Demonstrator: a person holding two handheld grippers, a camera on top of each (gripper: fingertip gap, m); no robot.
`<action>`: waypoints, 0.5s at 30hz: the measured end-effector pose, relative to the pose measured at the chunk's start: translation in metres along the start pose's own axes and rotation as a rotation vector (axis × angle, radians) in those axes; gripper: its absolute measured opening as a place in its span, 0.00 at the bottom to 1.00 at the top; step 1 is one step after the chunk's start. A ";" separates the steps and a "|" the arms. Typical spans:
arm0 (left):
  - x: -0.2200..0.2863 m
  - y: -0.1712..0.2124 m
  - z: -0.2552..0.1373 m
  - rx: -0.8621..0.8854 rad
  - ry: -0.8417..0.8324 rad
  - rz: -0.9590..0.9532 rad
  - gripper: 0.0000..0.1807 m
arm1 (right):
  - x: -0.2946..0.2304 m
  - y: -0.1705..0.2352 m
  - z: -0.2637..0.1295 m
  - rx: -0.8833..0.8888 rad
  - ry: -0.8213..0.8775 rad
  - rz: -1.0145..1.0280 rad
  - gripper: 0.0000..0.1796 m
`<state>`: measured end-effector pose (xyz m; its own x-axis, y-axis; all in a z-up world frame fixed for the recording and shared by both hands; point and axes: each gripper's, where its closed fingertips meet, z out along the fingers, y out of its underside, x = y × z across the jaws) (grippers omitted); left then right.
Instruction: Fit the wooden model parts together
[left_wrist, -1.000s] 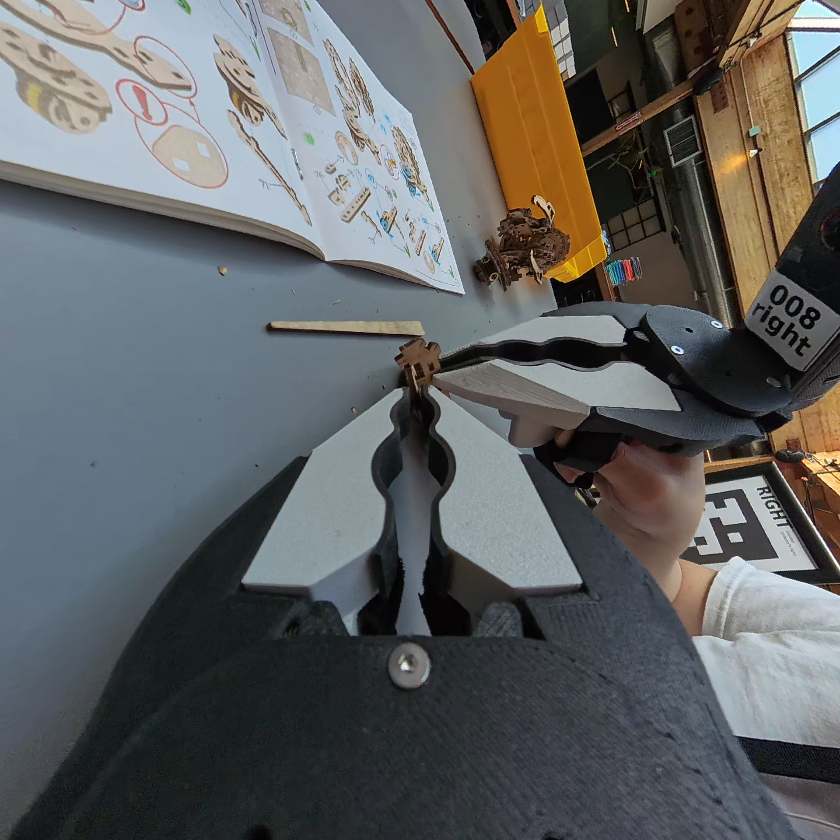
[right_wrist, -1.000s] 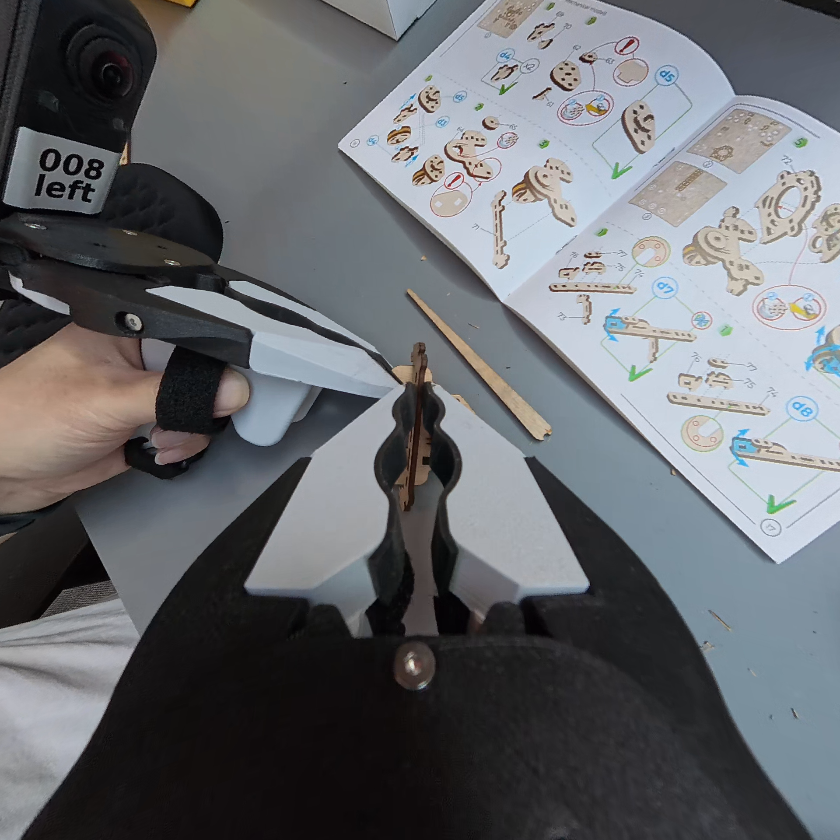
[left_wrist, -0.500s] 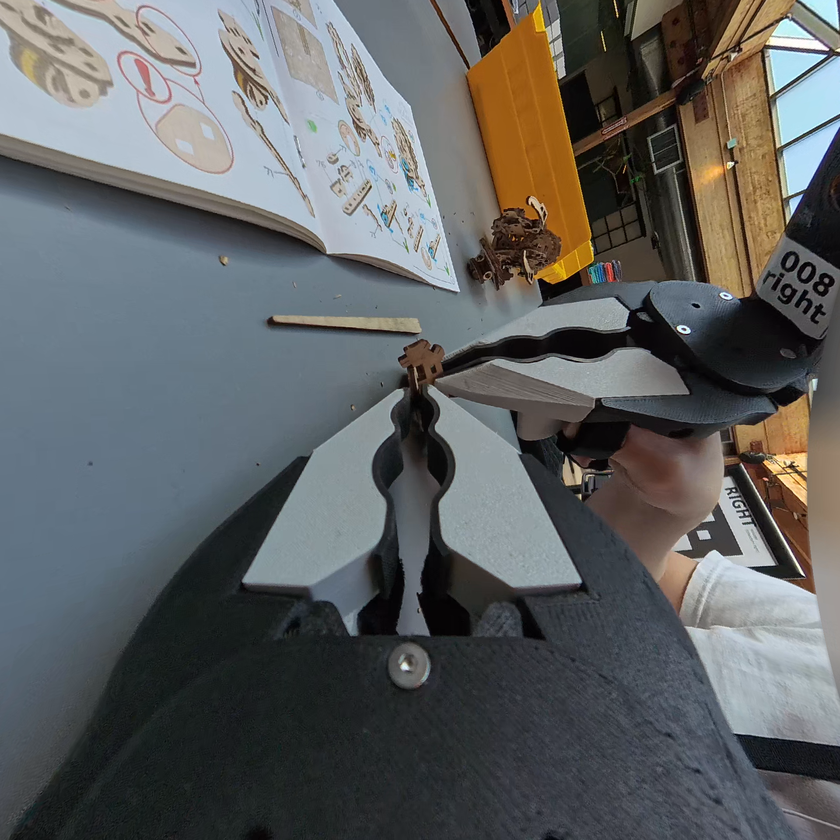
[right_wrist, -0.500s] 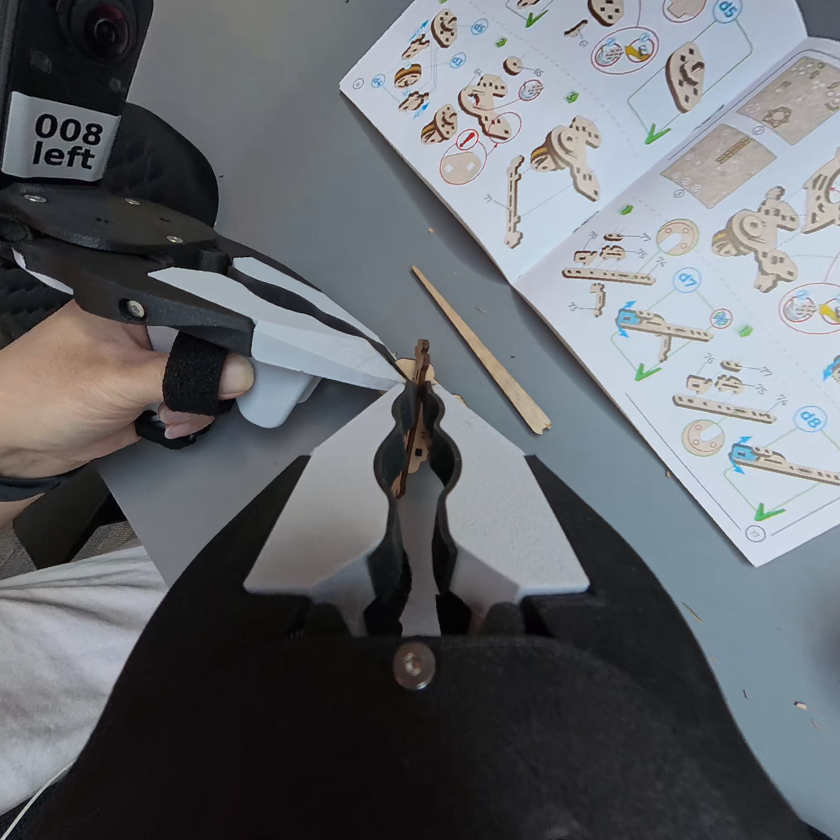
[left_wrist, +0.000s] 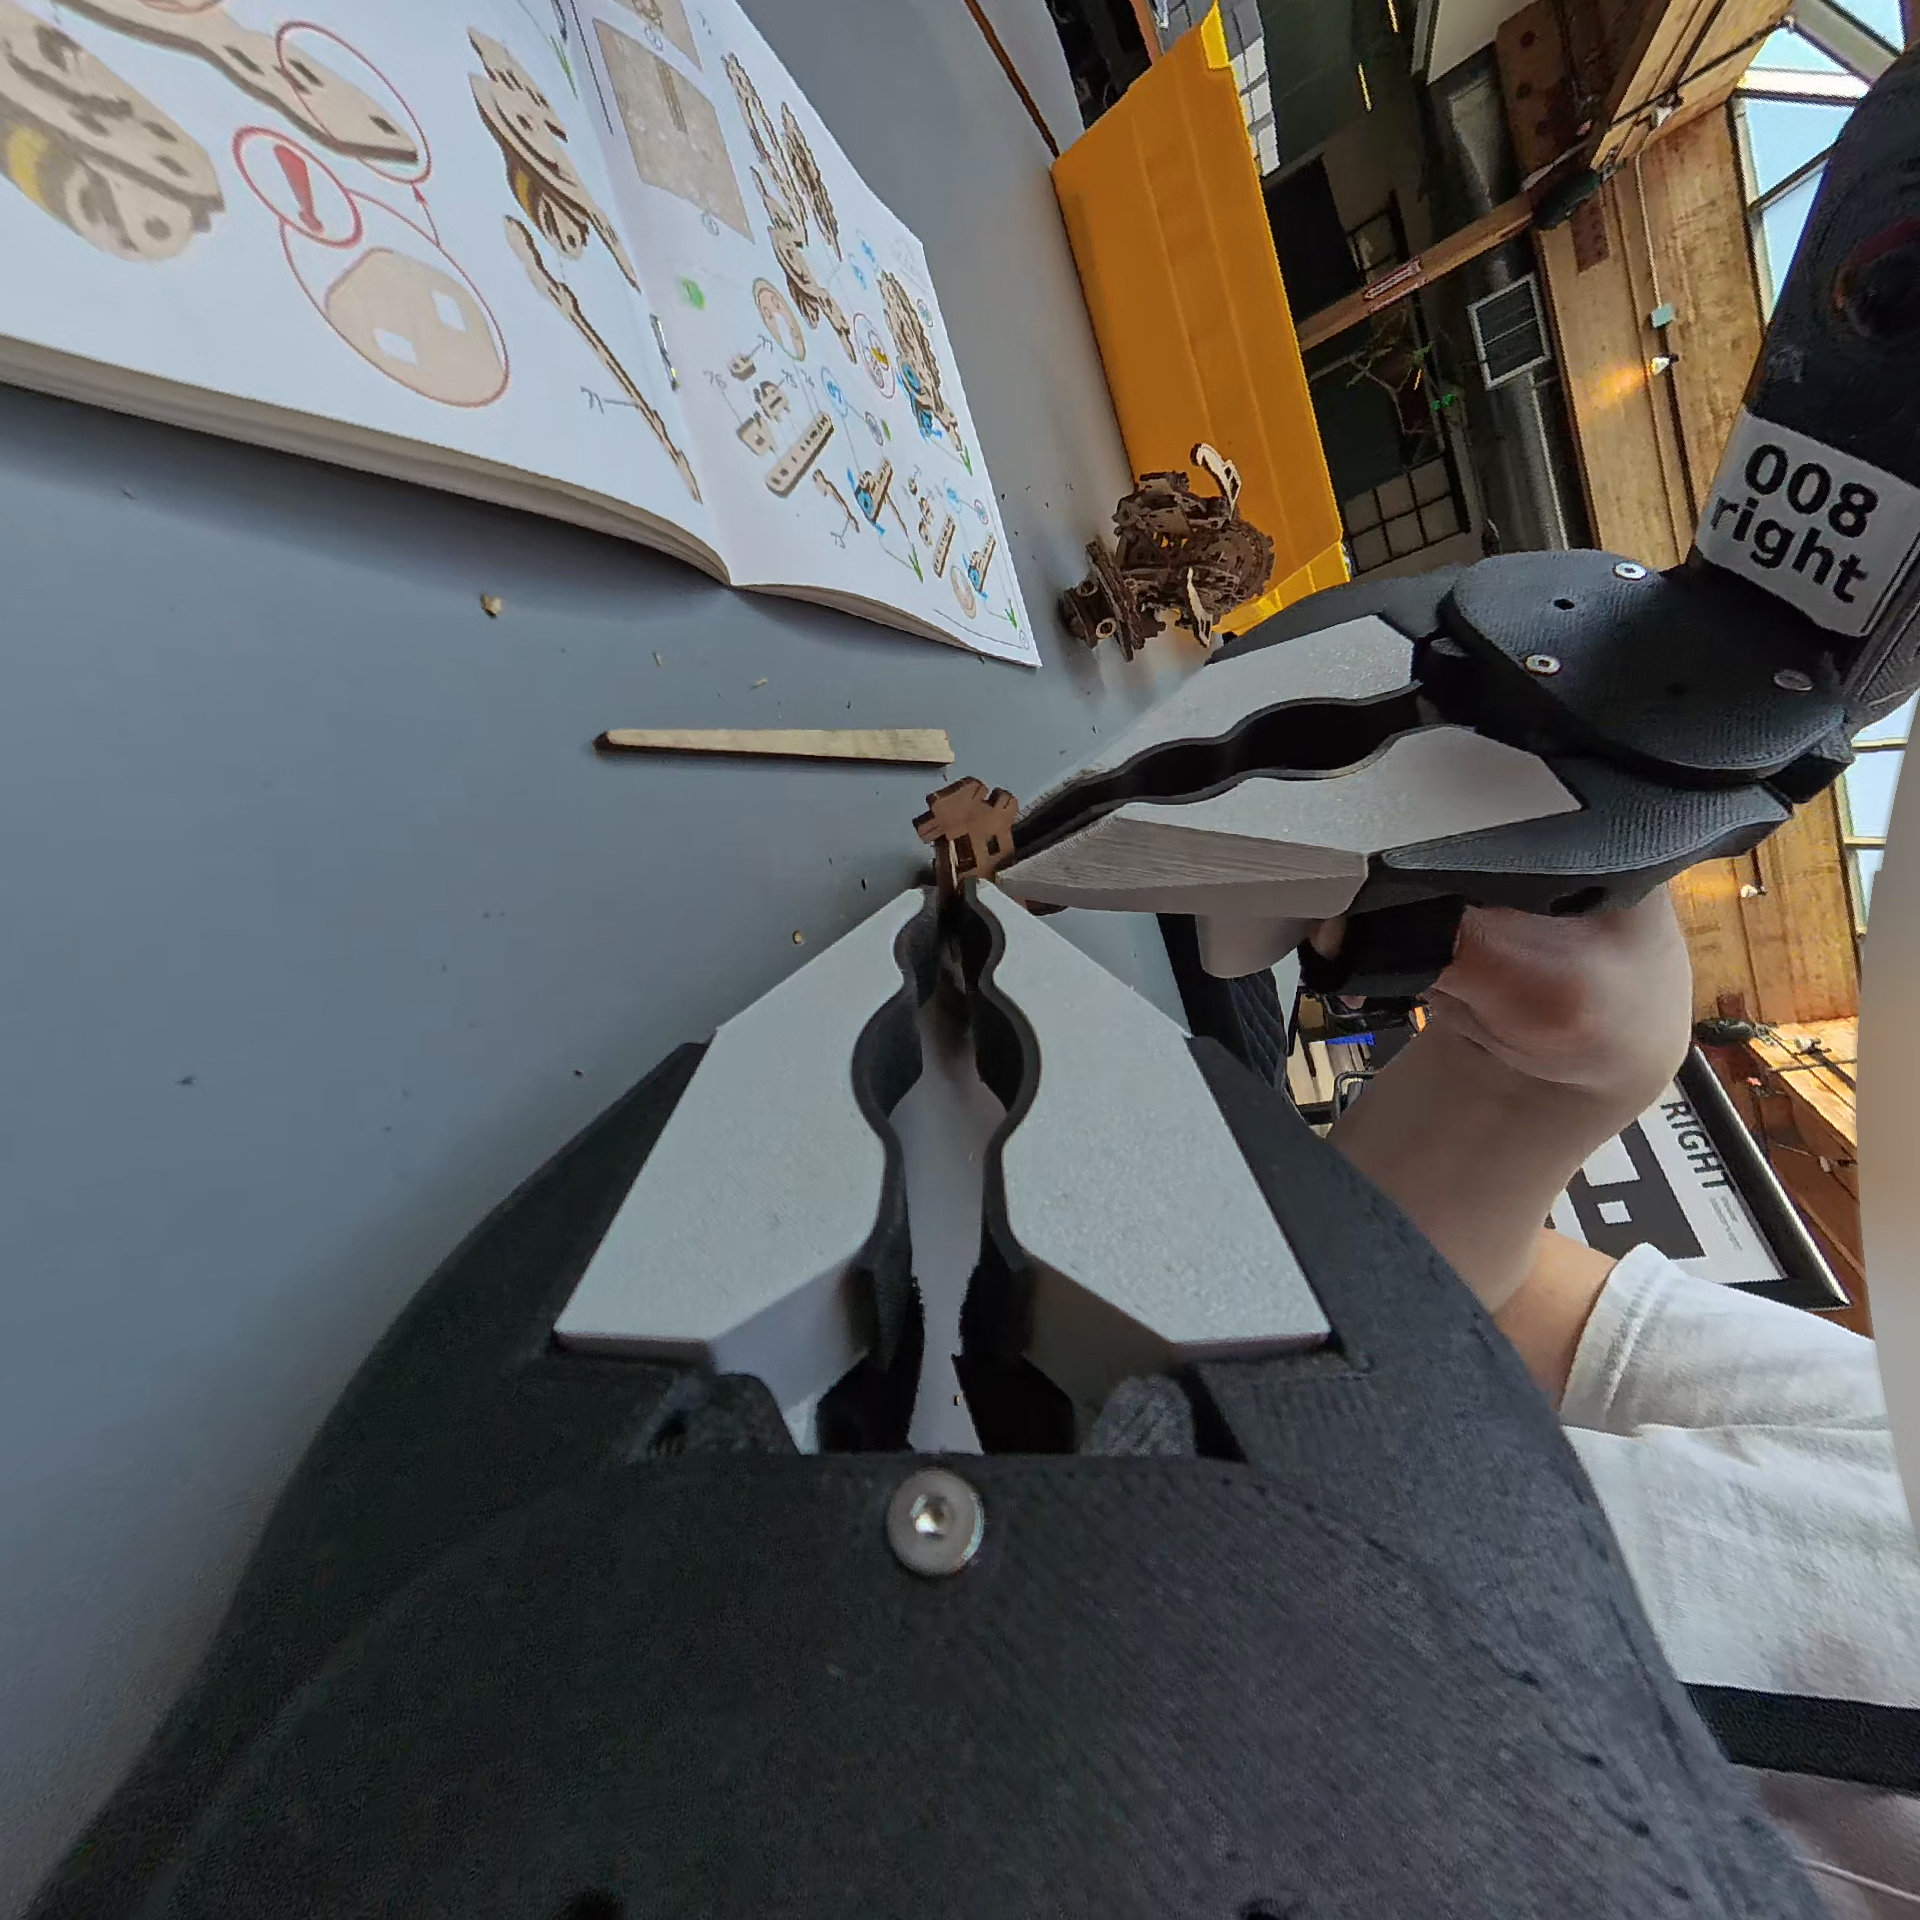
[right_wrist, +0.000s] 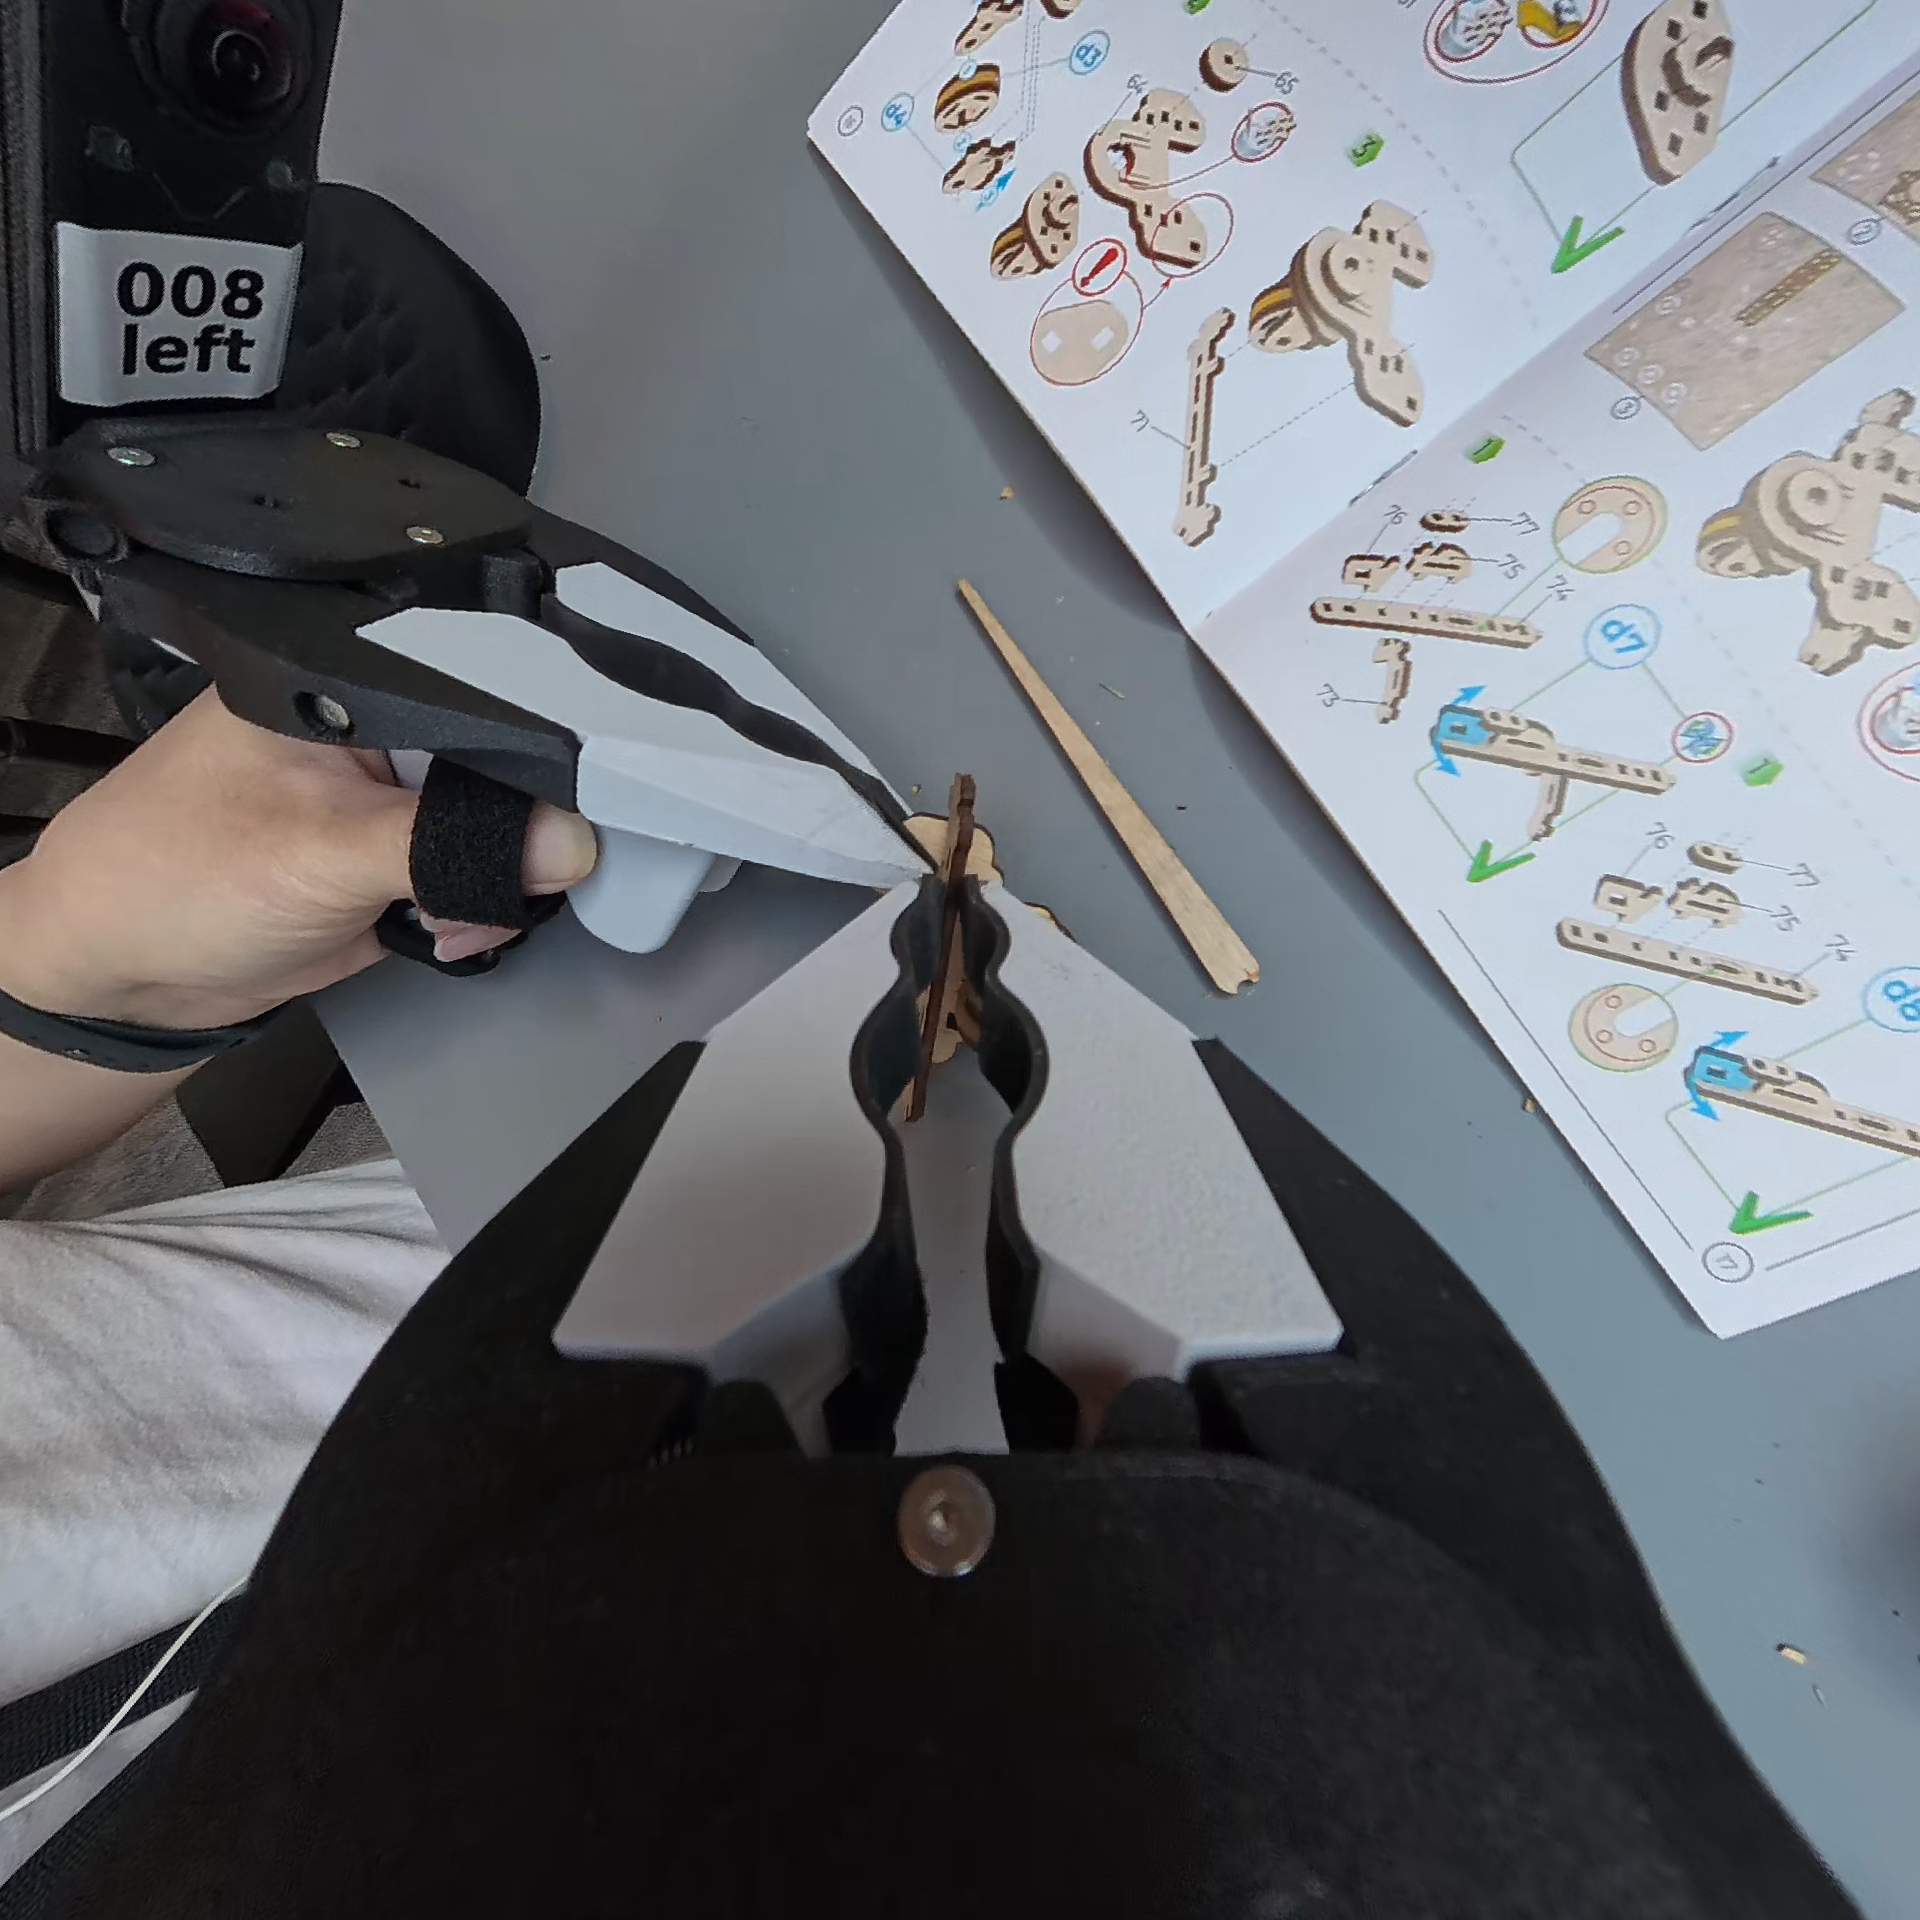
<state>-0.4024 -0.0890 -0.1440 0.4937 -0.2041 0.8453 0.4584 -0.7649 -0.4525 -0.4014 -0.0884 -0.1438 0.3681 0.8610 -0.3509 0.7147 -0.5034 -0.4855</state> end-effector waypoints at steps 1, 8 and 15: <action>0.000 0.000 0.000 0.002 0.000 0.006 0.00 | -0.001 0.000 0.000 -0.007 -0.015 0.004 0.02; 0.001 0.003 -0.001 -0.015 0.009 -0.013 0.00 | -0.002 0.003 0.001 -0.048 -0.076 0.018 0.01; -0.003 0.002 0.000 -0.015 -0.003 -0.043 0.00 | 0.000 0.003 0.004 -0.025 -0.031 0.017 0.01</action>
<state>-0.4030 -0.0901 -0.1471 0.4756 -0.1691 0.8633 0.4682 -0.7821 -0.4111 -0.4018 -0.0900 -0.1481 0.3622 0.8493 -0.3841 0.7232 -0.5161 -0.4590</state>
